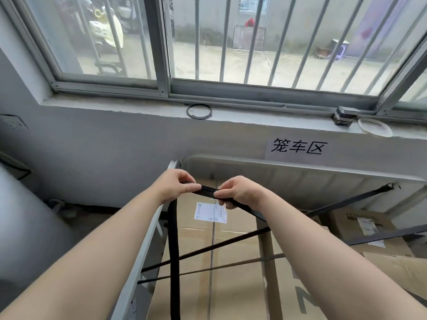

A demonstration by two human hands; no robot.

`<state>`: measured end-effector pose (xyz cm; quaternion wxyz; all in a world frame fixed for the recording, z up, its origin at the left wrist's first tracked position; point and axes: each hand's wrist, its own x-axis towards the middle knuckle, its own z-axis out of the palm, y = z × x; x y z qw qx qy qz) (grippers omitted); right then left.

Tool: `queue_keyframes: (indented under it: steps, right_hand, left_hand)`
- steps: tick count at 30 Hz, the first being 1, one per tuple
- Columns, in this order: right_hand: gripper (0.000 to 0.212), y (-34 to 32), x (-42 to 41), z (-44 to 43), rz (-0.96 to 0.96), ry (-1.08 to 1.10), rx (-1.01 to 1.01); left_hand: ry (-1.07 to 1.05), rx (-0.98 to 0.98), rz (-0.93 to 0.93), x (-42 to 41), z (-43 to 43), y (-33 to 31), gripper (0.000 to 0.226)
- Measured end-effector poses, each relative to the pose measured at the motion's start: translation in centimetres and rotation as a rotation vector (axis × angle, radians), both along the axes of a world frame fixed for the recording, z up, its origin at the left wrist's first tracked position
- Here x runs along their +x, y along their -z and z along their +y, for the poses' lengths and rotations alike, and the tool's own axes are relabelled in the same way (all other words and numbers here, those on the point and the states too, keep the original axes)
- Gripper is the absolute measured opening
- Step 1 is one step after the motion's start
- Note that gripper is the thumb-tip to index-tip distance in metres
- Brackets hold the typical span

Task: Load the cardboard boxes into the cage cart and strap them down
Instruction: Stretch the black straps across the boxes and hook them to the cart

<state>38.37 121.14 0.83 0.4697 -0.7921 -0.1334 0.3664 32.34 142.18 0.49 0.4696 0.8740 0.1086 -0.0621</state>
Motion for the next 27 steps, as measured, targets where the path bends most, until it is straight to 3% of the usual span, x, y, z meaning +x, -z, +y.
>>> queue_keyframes:
  steps: [8, 11, 13, 15, 17, 20, 27]
  right_hand:
    - [0.014, 3.5, 5.6, 7.6, 0.118, 0.054, 0.084]
    - [0.016, 5.4, 7.3, 10.9, 0.241, 0.068, 0.092]
    - [0.017, 8.2, 7.7, 12.0, 0.141, 0.094, -0.007]
    - [0.018, 12.0, 6.6, 10.4, 0.097, 0.173, -0.075]
    - [0.012, 15.5, 5.1, 7.5, 0.148, 0.229, -0.107]
    - [0.009, 17.4, 4.2, 2.9, 0.146, 0.254, -0.166]
    - [0.022, 15.1, 1.3, -3.6, 0.046, 0.244, -0.222]
  left_hand:
    - [-0.233, -0.045, 0.025, 2.9, 6.1, 4.5, 0.023]
    - [-0.318, 0.073, 0.08, 3.0, 8.3, 6.7, 0.024]
    - [-0.375, 0.208, -0.013, 2.3, 6.8, 8.5, 0.02]
    - [-0.258, 0.223, -0.056, 0.2, 2.7, 11.6, 0.024]
    - [-0.116, 0.171, 0.092, -2.2, -0.7, 15.0, 0.029]
    - [-0.117, 0.162, 0.191, -3.0, -1.5, 17.6, 0.032]
    - [-0.027, 0.299, 0.147, -1.6, -4.3, 13.7, 0.033]
